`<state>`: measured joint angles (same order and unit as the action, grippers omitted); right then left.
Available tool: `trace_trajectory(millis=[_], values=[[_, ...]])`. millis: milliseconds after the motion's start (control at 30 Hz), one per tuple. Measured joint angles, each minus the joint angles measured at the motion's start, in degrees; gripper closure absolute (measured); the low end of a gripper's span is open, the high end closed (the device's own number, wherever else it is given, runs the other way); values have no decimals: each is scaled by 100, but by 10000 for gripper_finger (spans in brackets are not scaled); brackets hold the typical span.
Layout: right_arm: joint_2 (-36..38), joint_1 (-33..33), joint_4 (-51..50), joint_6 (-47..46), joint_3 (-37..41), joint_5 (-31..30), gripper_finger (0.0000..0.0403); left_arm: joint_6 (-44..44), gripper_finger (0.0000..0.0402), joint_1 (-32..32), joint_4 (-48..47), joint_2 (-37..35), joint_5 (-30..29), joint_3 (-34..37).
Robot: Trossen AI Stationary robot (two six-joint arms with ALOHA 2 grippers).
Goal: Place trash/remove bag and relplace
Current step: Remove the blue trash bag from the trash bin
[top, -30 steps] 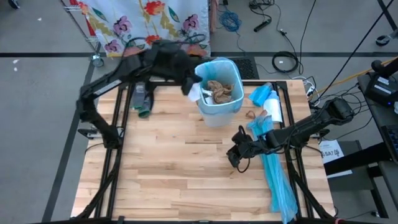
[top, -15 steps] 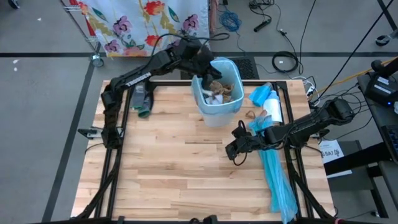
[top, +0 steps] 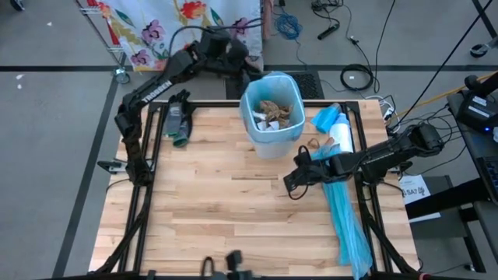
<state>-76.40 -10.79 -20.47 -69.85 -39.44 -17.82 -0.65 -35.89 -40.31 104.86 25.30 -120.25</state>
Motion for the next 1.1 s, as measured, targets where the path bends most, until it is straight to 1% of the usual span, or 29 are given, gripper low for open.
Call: trace_trajectory(millis=[100, 167, 267, 400, 500, 600, 667, 767, 867, 1000, 1100], values=[[39, 65, -260, -2, 0, 19, 351, -174, 265, -254, -571, -96, 48, 0], [157, 109, -427, -1, 0, 25, 351, -286, 266, -434, -899, -112, 193, 44], [430, 199, -821, 8, 0, 17, 351, -273, 276, -649, -1064, -120, 453, 376], [894, 326, -1350, 68, 0, -9, 351, -270, 310, -778, -1083, -107, 664, 974], [1234, 434, -1697, 204, 0, -20, 351, -273, 345, -865, -1119, -210, 610, 1439], [1506, 572, -1958, 327, 0, -58, 351, -270, 383, -964, -1019, -313, 345, 1872], [1641, 684, -2059, 448, 0, -70, 351, -262, 395, -1055, -855, -471, 306, 2154], [1781, 885, -2121, 691, 0, -148, 351, -119, 395, -1262, -666, -766, 306, 2749], [1871, 1181, -2188, 953, 0, -233, 351, 62, 398, -1316, -323, -1005, 263, 3469], [1976, 1783, -2227, 1258, 0, -291, 353, 494, 398, -1282, 409, -1459, 315, 4499], [2055, 2363, -2227, 1479, 0, -287, 365, 771, 399, -1302, 803, -1752, 299, 5214]])
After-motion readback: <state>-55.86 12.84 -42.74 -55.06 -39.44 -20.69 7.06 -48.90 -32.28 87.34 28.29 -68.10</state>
